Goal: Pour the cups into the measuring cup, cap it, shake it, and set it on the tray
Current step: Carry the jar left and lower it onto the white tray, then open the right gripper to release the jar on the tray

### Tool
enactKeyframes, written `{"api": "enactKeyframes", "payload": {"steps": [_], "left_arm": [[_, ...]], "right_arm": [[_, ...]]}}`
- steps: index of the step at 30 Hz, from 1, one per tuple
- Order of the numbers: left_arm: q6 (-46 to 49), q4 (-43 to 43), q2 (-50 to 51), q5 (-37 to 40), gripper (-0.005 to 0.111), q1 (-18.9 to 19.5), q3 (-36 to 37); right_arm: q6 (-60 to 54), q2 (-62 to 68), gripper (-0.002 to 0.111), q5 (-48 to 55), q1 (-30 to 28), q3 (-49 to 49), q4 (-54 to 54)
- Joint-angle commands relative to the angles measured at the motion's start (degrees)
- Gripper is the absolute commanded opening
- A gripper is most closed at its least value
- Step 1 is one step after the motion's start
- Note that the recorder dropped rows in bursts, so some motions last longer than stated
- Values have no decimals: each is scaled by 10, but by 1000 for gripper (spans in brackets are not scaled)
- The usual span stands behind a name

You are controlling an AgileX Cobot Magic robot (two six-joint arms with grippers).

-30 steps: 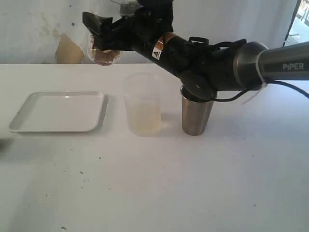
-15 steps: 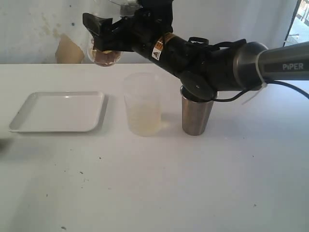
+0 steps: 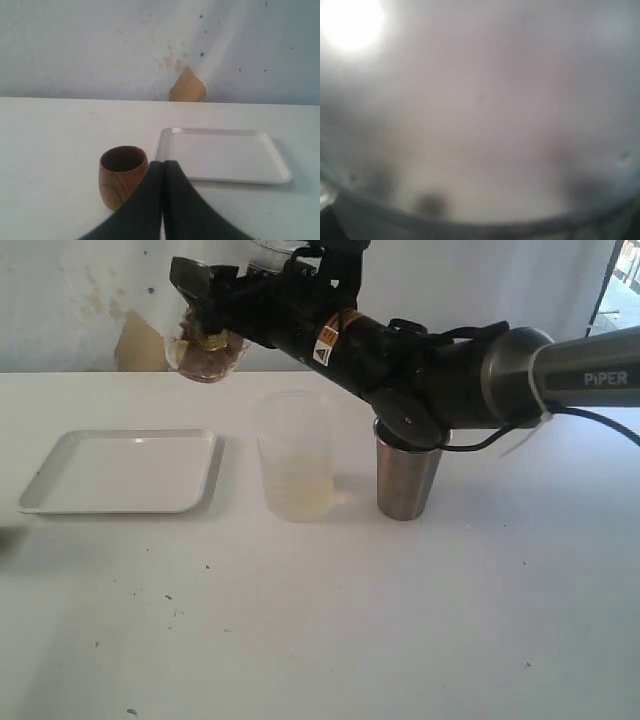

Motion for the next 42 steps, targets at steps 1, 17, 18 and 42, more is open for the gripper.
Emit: {"api": "enactKeyframes", "payload": {"steps": [1, 17, 18, 42], "left_arm": [[-1, -3, -3, -2, 1, 0, 3], [-1, -3, -3, -2, 1, 0, 3], [-1, -3, -3, -2, 1, 0, 3], [-1, -3, -3, -2, 1, 0, 3]], "right_arm": [[35, -3, 0, -15, 12, -1, -47], [2, -3, 0, 30, 47, -10, -107], [-21, -3, 0, 70, 59, -19, -108], [-72, 265, 0, 253, 119, -324, -106]]}}
